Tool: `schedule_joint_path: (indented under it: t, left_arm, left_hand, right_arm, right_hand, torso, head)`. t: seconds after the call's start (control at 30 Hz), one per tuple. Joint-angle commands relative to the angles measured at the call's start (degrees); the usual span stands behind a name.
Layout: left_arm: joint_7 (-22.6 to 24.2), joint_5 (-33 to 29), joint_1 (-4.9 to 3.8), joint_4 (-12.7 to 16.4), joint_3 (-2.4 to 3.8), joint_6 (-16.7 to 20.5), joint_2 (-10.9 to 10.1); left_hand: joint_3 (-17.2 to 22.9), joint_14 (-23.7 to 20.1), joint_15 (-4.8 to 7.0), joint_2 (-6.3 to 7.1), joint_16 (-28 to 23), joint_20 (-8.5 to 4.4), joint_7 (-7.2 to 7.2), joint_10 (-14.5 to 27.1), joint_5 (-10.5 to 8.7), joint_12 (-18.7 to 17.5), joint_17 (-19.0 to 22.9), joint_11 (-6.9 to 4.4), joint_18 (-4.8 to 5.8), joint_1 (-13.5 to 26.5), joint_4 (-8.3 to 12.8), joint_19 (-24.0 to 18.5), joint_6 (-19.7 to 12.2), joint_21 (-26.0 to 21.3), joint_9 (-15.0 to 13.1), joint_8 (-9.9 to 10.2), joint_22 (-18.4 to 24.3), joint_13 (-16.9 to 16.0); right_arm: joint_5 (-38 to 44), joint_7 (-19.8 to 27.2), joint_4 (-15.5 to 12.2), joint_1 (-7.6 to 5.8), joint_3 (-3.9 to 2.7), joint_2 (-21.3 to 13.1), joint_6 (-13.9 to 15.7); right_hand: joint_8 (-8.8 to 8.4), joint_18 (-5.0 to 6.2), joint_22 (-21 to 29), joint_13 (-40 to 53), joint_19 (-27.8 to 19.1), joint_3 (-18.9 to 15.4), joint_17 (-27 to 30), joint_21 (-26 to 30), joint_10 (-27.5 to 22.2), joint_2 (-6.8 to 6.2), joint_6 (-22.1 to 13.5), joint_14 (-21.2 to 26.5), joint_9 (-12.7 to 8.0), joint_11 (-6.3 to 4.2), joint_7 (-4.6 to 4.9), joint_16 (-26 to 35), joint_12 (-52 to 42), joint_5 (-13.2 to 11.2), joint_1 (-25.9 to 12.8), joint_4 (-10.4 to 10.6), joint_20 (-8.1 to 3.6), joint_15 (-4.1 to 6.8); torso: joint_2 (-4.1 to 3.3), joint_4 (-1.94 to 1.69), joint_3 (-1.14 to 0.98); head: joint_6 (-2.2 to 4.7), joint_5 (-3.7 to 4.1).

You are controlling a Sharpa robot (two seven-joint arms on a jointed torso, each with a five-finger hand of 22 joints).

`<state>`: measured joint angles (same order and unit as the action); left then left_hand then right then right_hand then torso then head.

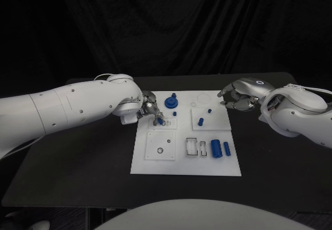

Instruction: Assemble the parts on the task board

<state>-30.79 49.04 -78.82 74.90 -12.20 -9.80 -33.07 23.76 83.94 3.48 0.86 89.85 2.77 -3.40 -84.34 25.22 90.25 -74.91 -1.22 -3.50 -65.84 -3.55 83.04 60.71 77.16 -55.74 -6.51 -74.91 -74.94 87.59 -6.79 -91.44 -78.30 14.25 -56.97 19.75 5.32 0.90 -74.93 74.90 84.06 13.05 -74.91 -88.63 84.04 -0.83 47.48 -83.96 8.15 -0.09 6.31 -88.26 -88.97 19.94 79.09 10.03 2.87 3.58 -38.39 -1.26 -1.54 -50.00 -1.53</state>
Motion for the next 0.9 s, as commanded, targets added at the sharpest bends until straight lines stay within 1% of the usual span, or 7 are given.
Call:
schedule_joint_path:
  t: [0.03, 0.33, 0.47, 0.6, 0.73, 0.77, 0.9]
  left_arm:
    - [0.3, -0.1, 0.12, 1.3, 0.04, 4.8, -0.6]
    - [3.1, -0.1, 0.20, 6.2, 0.04, 13.1, -3.8]
    - [5.2, 0.1, 0.67, 9.0, 0.04, 17.9, -5.8]
    - [7.5, 3.0, 1.81, 11.5, 0.04, 23.5, -7.7]
    - [10.2, 6.6, 3.70, 13.2, 0.03, 30.3, -9.0]
    - [10.5, 6.9, 3.89, 13.3, 0.03, 30.9, -9.1]
    - [12.2, 9.2, 5.51, 13.9, 0.03, 35.3, -9.6]
  left_hand:
    - [1.5, 6.1, 0.36, -0.12, 0.1, -0.17, 0.49, -5.7, 0.15, -0.2, -15.1, 0.06, 0.26, 0.3, 1.2, -0.4, -0.1, -0.4, 0.0, -0.4, -10.8, -15.1]
    - [2.3, 6.1, 0.31, -0.06, 0.1, -0.13, 0.41, -5.7, -0.33, -0.2, -15.1, 0.13, 0.17, 1.2, 1.2, -0.7, -0.4, -0.8, -0.2, -0.4, -10.7, -15.1]
    - [2.4, 6.1, 0.28, -0.11, 0.1, -0.11, 0.38, -5.7, -0.50, -0.2, -15.1, 0.17, 0.07, 1.4, 1.1, -0.9, -0.4, -1.3, -0.3, -0.4, -10.5, -15.1]
    - [2.5, 6.1, 0.24, -0.14, 0.1, -0.09, 0.35, -5.7, -0.61, -0.2, -15.1, 0.21, -0.01, 1.6, 0.9, -1.1, -0.5, -1.6, -0.3, -0.4, -10.4, -15.1]
    - [2.6, 6.1, 0.23, -0.15, 0.1, -0.07, 0.35, -5.7, -0.69, -0.2, -15.1, 0.22, 0.02, 1.8, 0.8, -1.1, -0.5, -1.5, -0.4, -0.5, -10.5, -15.1]
    - [2.6, 6.1, 0.22, -0.15, 0.1, -0.07, 0.35, -5.7, -0.69, -0.2, -15.1, 0.22, 0.03, 1.8, 0.8, -1.1, -0.5, -1.5, -0.4, -0.5, -10.5, -15.1]
    - [2.6, 6.1, 0.22, -0.14, 0.1, -0.07, 0.36, -5.7, -0.73, -0.2, -15.1, 0.22, 0.08, 1.8, 0.8, -1.0, -0.5, -1.3, -0.4, -0.5, -10.5, -15.1]
  right_arm:
    - [0.1, -1.0, 0.0, 0.16, -0.02, -0.1, 0.2]
    - [0.1, -1.0, 0.0, 0.19, -0.02, -0.3, 0.4]
    - [0.1, -1.0, 0.0, 0.30, -0.02, -0.4, 0.6]
    - [0.1, -1.0, 0.1, 0.50, -0.02, -0.4, 0.8]
    - [-0.2, -0.9, -0.1, 0.78, -0.02, -0.9, 1.3]
    - [-0.2, -0.9, -0.1, 0.80, -0.02, -0.9, 1.4]
    - [-0.6, -0.8, -0.3, 0.95, -0.02, -1.3, 1.8]
  right_hand:
    - [-0.28, -0.37, -14.4, 13.3, 4.8, 0.4, -12.2, 0.4, 4.7, 0.48, 0.6, -5.4, -0.1, 0.54, -0.01, 0.2, 0.2, 0.4, -0.1, 0.0, 0.29, -0.33]
    - [-0.30, -0.37, -14.3, 13.3, 4.8, 0.5, -12.2, 0.4, 4.7, 0.43, 0.6, -5.3, -0.1, 0.55, 0.00, 0.3, 0.2, 0.4, -0.1, 0.0, 0.29, -0.34]
    - [-0.30, -0.37, -14.3, 13.3, 4.8, 0.5, -12.2, 0.4, 4.7, 0.43, 0.6, -5.3, -0.1, 0.55, 0.00, 0.3, 0.2, 0.4, -0.1, 0.0, 0.29, -0.34]
    - [-0.32, -0.36, -14.3, 13.3, 4.8, 0.5, -12.2, 0.4, 4.6, 0.35, 0.6, -5.3, -0.1, 0.56, 0.02, 0.3, 0.2, 0.4, -0.2, -0.1, 0.29, -0.34]
    - [-0.33, -0.35, -14.3, 13.2, 4.8, 0.5, -12.2, 0.5, 4.6, 0.28, 0.6, -5.3, -0.1, 0.56, 0.02, 0.3, 0.3, 0.4, -0.2, -0.1, 0.30, -0.35]
    - [-0.33, -0.35, -14.3, 13.2, 4.8, 0.5, -12.2, 0.5, 4.6, 0.28, 0.6, -5.3, -0.1, 0.56, 0.02, 0.3, 0.3, 0.4, -0.2, -0.1, 0.30, -0.35]
    - [-0.34, -0.35, -14.3, 13.2, 4.8, 0.5, -12.1, 0.5, 4.6, 0.27, 0.6, -5.3, -0.1, 0.56, 0.02, 0.3, 0.3, 0.4, -0.2, -0.1, 0.30, -0.35]
  torso:
    - [0.06, 0.02, 0.06]
    - [0.11, -0.02, 0.06]
    - [0.06, 0.03, 0.04]
    - [0.00, 0.12, 0.03]
    - [0.00, 0.03, 0.01]
    - [0.00, 0.03, 0.00]
    - [0.20, -0.14, -0.13]
  head:
    - [0.00, -0.03]
    - [0.00, 0.16]
    - [0.00, -0.01]
    - [0.00, -0.43]
    - [0.00, -0.67]
    - [0.00, -0.70]
    - [0.00, -0.26]
